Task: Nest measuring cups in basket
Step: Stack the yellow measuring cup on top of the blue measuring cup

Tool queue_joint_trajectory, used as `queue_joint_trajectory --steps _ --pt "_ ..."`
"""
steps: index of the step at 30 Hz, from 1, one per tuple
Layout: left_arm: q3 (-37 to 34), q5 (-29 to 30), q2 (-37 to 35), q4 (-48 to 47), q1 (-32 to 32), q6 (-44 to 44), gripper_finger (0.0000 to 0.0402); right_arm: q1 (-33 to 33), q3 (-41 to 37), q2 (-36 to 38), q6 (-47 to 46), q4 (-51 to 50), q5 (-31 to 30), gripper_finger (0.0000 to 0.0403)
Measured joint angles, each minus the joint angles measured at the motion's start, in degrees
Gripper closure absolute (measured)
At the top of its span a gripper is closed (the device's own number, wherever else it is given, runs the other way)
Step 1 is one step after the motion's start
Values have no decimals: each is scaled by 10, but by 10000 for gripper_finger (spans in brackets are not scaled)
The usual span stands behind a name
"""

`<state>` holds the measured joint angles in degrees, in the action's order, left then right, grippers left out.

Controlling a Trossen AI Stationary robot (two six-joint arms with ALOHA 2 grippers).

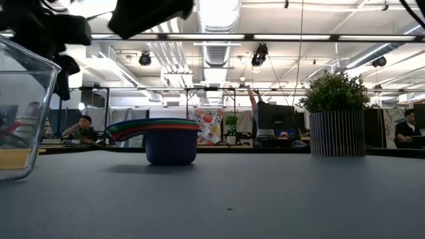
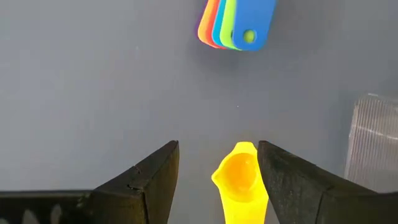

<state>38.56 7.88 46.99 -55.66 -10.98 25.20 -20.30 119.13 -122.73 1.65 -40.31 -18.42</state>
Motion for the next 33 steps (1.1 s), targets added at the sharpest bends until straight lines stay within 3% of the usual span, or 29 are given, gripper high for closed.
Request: queue_joint_trajectory --steps 6,13,20,26,33 --pt "0 -44 27 7 90 -37 201 -16 -104 71 -51 10 -53 287" --pt "0 -118 88 -9 105 -47 201 -22 -349 222 -79 204 -72 296" --pt "-1 -117 156 -64 105 -38 201 -27 -537 325 -91 376 -73 297" --pt "-7 -114 196 -21 105 -32 201 -41 -620 358 -93 467 -72 298" --pt "-28 -120 248 -7 105 -31 201 -50 -632 364 -106 467 -72 296"
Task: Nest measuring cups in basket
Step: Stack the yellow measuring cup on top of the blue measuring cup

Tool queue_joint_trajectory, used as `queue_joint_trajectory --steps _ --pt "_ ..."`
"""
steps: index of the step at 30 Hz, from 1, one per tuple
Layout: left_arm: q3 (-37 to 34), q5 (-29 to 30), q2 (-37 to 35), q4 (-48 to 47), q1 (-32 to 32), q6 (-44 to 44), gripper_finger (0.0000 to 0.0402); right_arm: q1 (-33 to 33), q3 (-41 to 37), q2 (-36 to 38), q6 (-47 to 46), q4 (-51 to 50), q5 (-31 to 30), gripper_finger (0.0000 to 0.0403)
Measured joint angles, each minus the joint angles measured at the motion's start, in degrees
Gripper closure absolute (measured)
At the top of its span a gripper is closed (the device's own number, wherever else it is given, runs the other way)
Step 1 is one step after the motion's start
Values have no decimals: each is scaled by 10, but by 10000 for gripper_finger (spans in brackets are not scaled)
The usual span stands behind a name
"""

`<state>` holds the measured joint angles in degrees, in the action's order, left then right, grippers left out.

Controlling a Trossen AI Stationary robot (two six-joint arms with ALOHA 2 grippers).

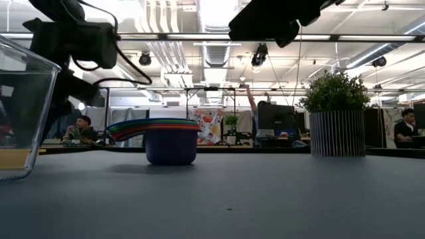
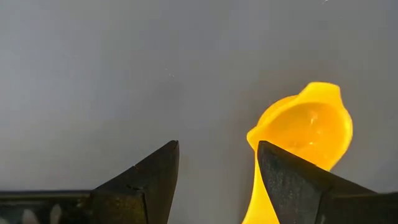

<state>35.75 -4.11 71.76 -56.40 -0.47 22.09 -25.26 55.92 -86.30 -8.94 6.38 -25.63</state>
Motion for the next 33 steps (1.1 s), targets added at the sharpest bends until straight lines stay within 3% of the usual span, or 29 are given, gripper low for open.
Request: queue_joint_trajectory --steps 14,33 --pt "-3 -38 37 29 -1 12 201 0 6 -1 0 -1 -1 300" --pt "-2 -81 21 42 -4 14 201 0 6 -1 -5 -1 -2 300"
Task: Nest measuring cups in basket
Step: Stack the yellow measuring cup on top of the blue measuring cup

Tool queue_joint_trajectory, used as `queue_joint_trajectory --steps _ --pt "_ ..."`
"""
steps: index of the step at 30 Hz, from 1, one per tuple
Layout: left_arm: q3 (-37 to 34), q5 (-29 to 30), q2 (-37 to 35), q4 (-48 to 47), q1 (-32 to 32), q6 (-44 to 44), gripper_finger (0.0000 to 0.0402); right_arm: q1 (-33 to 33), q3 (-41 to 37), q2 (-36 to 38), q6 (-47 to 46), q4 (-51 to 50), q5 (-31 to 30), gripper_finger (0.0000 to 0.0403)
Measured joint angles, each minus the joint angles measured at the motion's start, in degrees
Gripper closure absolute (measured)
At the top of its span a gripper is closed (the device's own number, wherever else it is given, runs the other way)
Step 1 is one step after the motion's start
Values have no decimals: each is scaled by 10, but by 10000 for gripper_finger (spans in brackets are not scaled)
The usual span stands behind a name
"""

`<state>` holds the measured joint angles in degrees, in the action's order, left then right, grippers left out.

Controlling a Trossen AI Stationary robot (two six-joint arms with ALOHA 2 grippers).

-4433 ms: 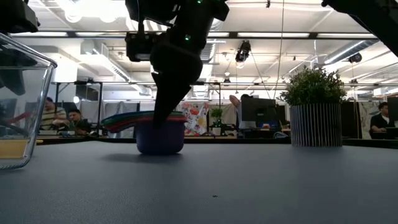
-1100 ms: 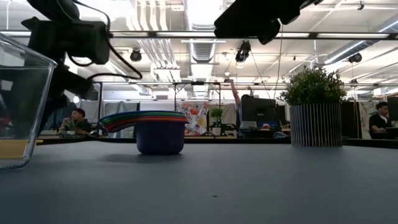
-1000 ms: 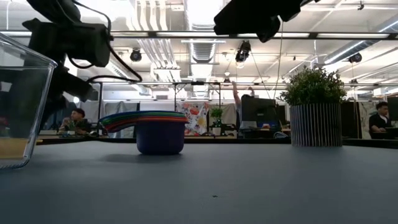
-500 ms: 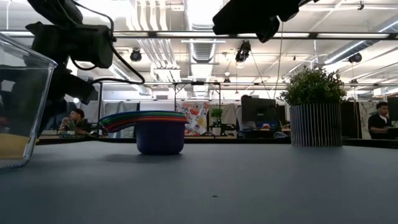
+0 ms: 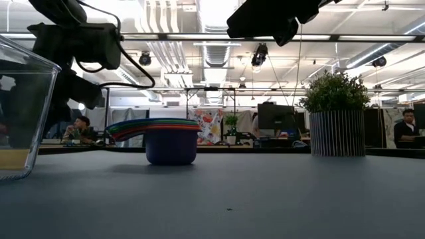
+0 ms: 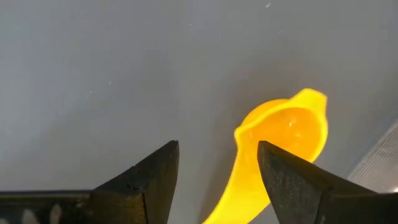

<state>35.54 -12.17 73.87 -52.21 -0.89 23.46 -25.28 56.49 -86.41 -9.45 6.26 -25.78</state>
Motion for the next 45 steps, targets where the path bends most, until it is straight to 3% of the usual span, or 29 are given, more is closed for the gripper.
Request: queue_joint_trajectory --steps 9,18,23,29,31,38,45 --pt "0 -19 0 23 -21 11 201 0 0 0 0 0 0 300" --pt "-19 37 0 33 -26 30 211 0 -1 -1 0 0 0 300" --pt "-33 36 0 44 -27 30 260 0 -1 -1 0 0 0 300" --pt "-32 35 0 56 -27 22 381 0 -1 -1 0 0 0 300" --pt "-23 33 0 53 -27 11 390 0 -1 -1 0 0 0 300" --pt "66 41 0 -21 -28 -32 399 0 -1 -1 -12 0 -1 300" --pt "221 115 0 -130 -28 -65 400 0 -1 -1 -10 0 -1 300"
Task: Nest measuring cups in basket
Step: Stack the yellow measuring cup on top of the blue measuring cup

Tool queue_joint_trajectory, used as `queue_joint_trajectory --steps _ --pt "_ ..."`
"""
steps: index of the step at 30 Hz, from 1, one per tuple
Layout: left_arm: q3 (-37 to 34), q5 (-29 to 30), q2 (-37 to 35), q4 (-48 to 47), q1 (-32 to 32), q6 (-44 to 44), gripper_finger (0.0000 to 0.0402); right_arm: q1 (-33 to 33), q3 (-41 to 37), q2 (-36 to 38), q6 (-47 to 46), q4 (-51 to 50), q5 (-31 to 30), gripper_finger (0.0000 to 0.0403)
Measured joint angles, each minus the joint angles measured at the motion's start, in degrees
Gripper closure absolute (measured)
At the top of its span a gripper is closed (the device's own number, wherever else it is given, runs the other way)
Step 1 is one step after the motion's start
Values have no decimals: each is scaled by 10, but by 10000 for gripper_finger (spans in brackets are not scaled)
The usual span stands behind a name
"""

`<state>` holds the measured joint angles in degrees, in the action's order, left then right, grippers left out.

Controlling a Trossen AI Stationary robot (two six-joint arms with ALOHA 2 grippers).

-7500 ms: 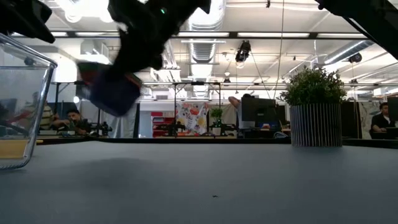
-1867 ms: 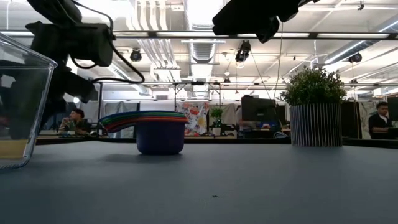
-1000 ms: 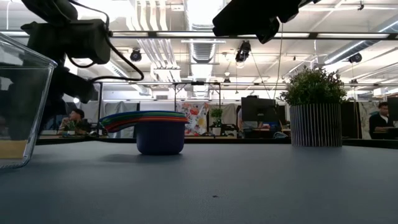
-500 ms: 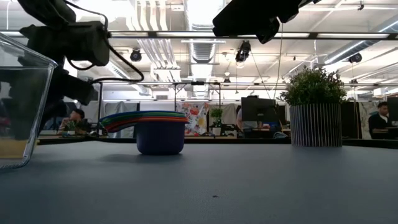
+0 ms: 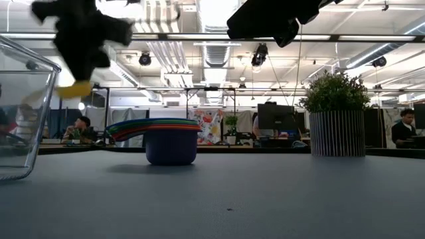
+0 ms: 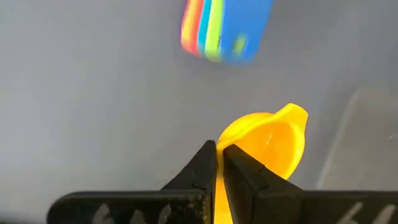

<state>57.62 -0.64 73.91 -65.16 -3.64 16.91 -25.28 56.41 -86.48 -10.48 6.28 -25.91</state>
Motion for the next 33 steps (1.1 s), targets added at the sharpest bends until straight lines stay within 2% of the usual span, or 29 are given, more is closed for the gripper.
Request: queue_joint_trajectory --steps 3,8,17,24,33 --pt "54 2 0 17 1 -4 400 -4 0 1 0 0 -19 300" --pt "99 -13 22 60 1 -12 401 -33 0 32 9 25 -59 300" --pt "175 -50 144 90 16 -23 401 -100 -8 55 57 52 -166 301" --pt "210 -91 233 89 48 -44 401 -103 -11 55 51 38 -175 301" --pt "214 -120 264 138 99 -28 401 -106 -12 57 53 30 -177 301"
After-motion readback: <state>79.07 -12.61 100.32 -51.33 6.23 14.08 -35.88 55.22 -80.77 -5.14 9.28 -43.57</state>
